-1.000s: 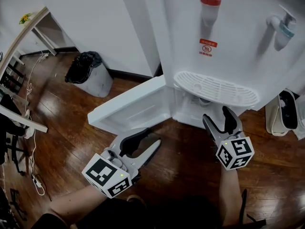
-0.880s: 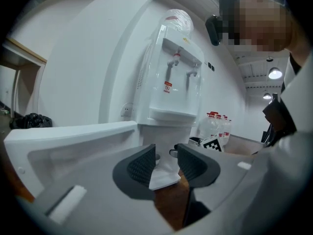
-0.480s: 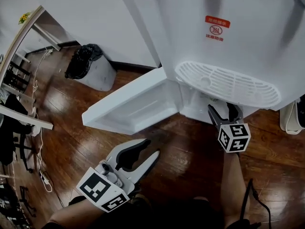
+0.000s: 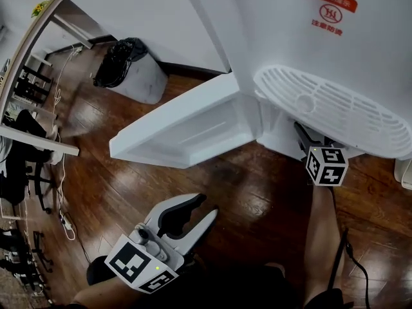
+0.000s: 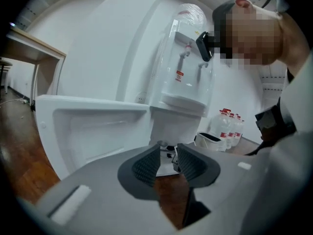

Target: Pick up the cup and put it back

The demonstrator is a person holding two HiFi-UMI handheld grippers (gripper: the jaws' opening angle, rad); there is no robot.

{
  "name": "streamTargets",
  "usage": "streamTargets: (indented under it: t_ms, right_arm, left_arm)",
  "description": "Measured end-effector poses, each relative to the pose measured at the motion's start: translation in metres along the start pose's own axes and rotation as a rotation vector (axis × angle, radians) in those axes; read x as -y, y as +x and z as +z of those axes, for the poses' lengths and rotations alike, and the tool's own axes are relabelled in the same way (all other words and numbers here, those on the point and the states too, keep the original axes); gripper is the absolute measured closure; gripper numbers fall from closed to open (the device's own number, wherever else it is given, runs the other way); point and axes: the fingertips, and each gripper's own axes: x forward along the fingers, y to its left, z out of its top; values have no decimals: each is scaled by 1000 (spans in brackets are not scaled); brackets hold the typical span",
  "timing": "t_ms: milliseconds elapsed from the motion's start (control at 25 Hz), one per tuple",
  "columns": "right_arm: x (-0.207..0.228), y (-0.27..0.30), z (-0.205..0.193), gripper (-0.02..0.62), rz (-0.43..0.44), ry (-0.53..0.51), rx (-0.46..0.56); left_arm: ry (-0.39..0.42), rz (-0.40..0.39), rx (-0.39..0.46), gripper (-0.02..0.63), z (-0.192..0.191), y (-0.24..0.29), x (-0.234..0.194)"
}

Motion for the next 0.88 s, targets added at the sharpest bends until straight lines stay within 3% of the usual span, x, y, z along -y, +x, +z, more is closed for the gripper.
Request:
streamTargets:
  t_ms: [160,440,720,880]
  right_arm:
    - [0,13,1,193,1,23,10]
    - [5,19,11,206,-40,-29,68]
    - [10,28,6,219,-72,-19,51]
    - [10,32,-2,278,-58,-13,37]
  left_arm:
    - [-13,-22,3,584,-3,3,4]
    - [8,-32,-25,584,-14,3,6]
    - [6,-41,-28,584,-19,0,12]
    - [19,-44,-33,584,-21,-3,14]
